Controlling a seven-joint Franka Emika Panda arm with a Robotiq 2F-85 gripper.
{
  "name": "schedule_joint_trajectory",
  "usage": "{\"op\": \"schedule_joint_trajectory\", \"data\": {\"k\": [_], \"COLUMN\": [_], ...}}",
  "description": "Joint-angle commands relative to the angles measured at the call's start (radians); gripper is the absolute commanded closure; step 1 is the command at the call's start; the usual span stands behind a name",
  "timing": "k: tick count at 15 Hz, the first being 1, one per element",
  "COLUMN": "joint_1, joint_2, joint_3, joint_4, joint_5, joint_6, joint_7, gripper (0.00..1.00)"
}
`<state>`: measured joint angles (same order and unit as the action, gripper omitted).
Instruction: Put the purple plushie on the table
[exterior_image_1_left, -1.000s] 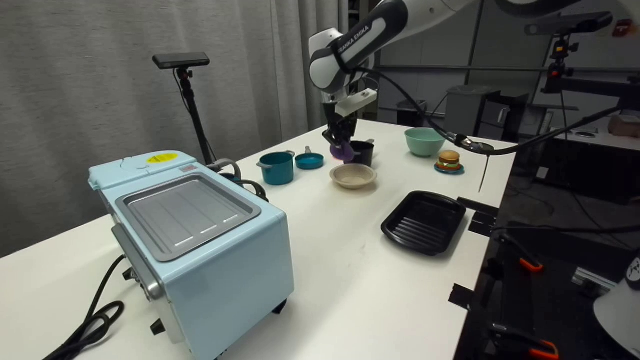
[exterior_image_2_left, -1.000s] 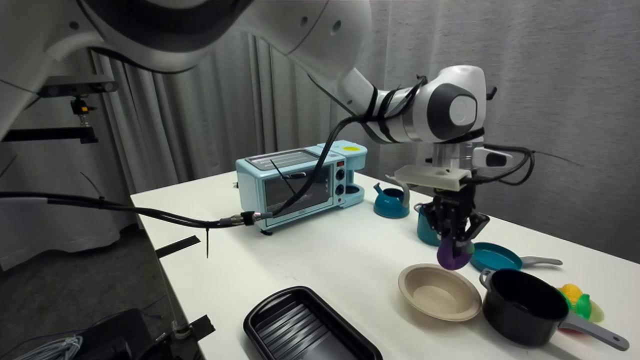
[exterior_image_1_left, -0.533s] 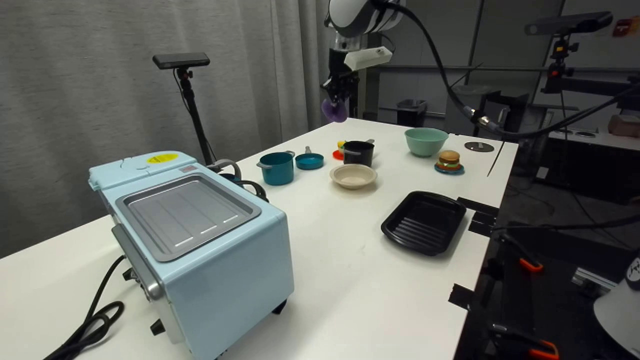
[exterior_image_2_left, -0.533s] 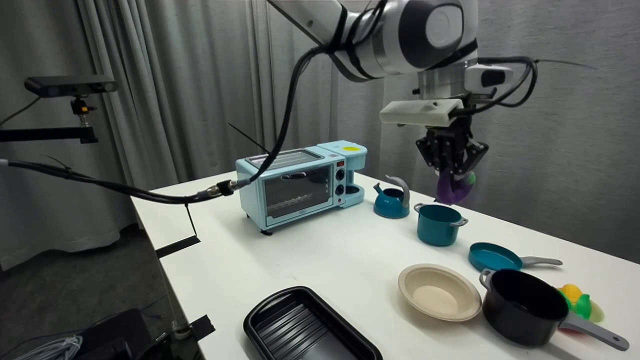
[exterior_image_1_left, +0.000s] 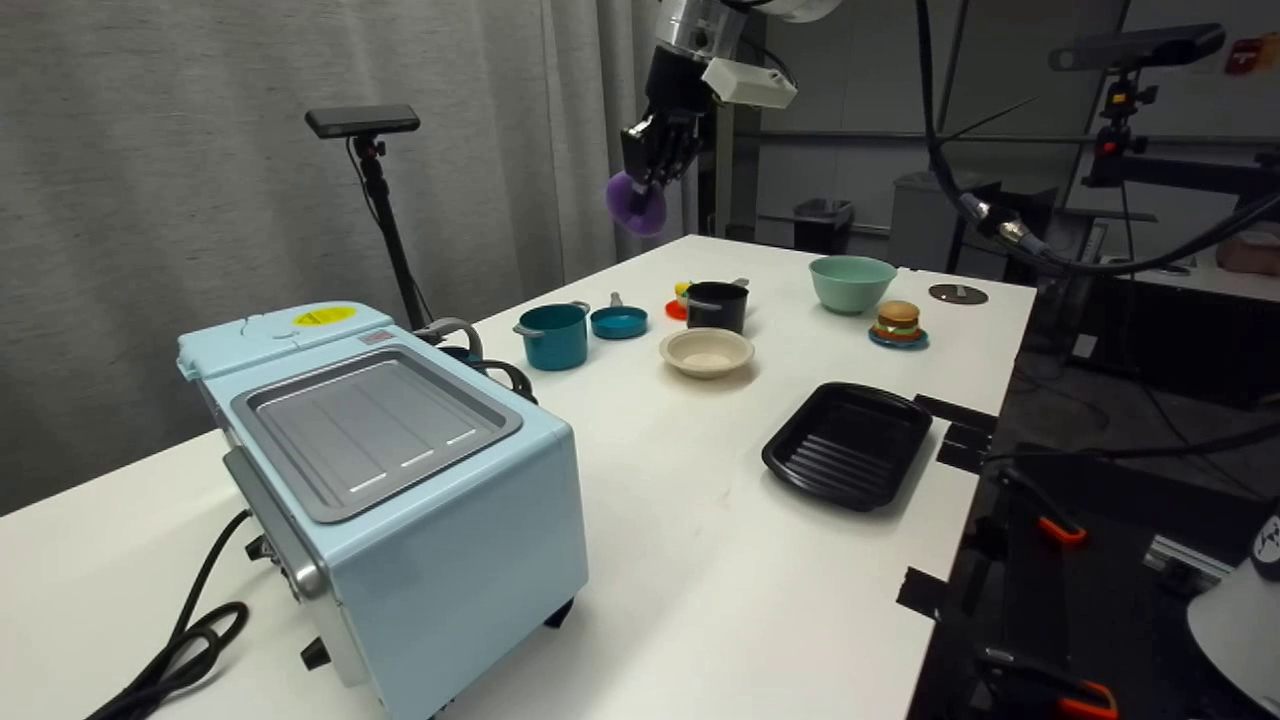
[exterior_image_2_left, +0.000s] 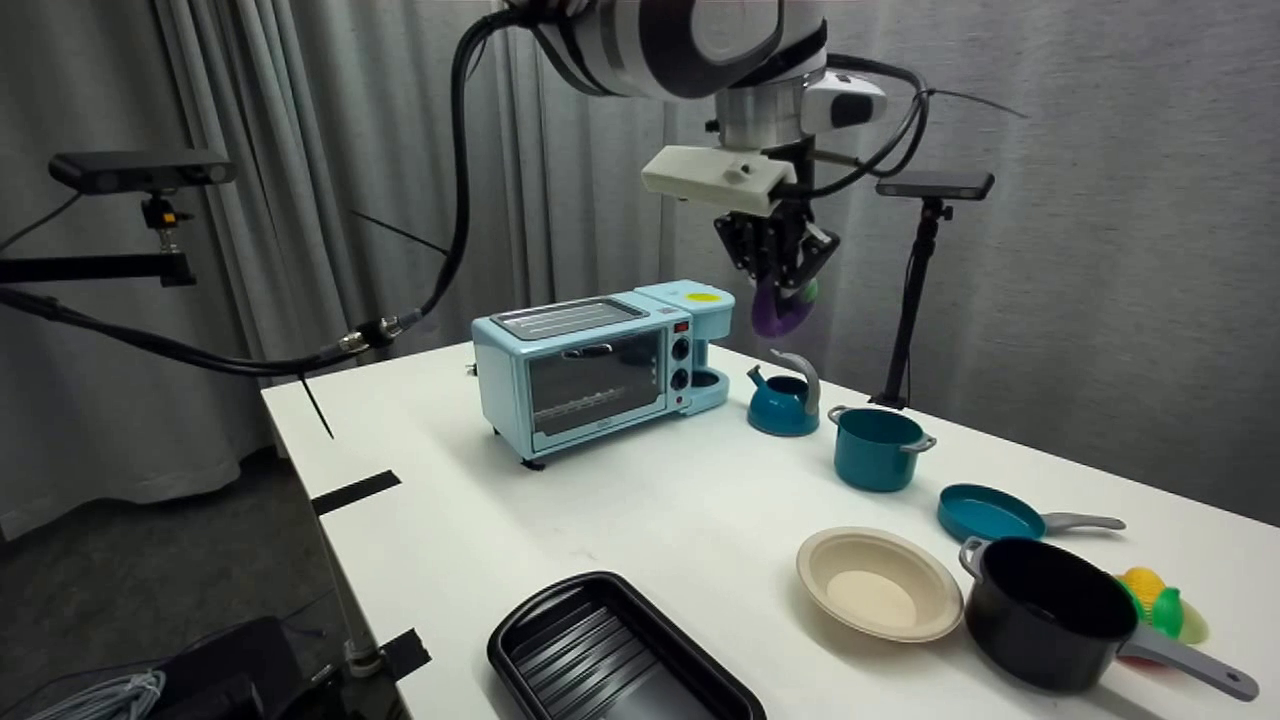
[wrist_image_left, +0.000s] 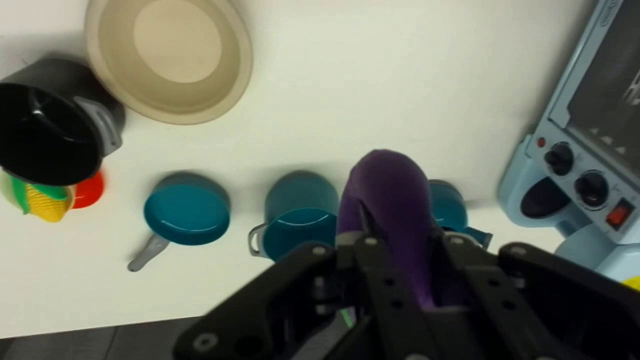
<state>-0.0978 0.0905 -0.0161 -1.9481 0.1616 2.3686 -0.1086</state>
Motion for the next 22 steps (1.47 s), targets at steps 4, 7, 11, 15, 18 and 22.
{"op": "schedule_joint_trajectory", "data": {"k": [4, 7, 11, 15, 18, 22], "joint_1": [0.028, 0.026, 0.022, 0.026, 0.032, 0.025], "joint_2": [0.135, 0.241, 0.386, 0.5, 0.563, 0.614], "joint_3": [0.04, 0.043, 0.039, 0.032, 0.027, 0.028], "joint_4": [0.066, 0.124, 0.22, 0.316, 0.375, 0.438], "joint_5": [0.172, 0.155, 0.123, 0.093, 0.057, 0.051], "joint_6": [-0.116, -0.204, -0.285, -0.355, -0.39, -0.446], "joint_7": [-0.095, -0.064, -0.027, 0.017, 0.048, 0.085], "gripper": [0.95, 0.95, 0.95, 0.95, 0.95, 0.69]}}
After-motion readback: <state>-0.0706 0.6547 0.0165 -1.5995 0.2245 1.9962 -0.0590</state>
